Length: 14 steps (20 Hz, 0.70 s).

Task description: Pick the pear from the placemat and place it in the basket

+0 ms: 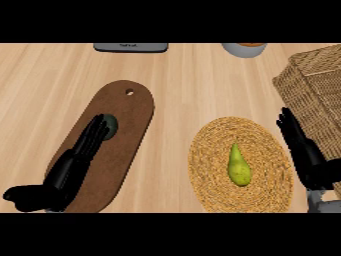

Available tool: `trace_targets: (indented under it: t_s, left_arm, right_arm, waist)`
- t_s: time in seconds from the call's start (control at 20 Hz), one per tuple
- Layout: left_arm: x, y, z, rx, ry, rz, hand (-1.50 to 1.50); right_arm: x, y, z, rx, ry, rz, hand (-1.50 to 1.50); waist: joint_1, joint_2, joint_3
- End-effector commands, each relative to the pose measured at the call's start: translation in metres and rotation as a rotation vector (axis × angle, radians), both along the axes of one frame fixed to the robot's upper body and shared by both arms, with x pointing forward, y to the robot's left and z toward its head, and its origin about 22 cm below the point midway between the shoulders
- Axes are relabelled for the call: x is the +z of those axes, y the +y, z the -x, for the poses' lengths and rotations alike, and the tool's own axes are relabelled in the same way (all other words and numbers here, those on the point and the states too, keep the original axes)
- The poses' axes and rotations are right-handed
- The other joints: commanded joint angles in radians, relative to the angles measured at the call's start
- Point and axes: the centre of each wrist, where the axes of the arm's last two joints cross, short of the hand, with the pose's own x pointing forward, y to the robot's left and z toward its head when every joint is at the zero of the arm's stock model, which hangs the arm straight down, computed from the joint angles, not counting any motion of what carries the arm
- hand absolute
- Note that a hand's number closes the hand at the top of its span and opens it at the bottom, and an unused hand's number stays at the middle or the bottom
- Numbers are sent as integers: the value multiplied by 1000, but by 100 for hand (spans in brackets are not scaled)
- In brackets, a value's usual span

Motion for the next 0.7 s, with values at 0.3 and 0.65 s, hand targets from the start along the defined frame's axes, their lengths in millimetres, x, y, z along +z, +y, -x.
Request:
trace_targets:
  t_s: [0.3,0.65]
  left_arm:
    - [5,51,-27,209,116,-162,0]
    - [21,82,-71,335,224,-167,0]
  right_arm:
    - [123,32,-82,662,-412,108,150]
    - [74,144,-50,830,-586,71,-150]
  waist:
    - [85,9,-2]
    - [-36,0,-4]
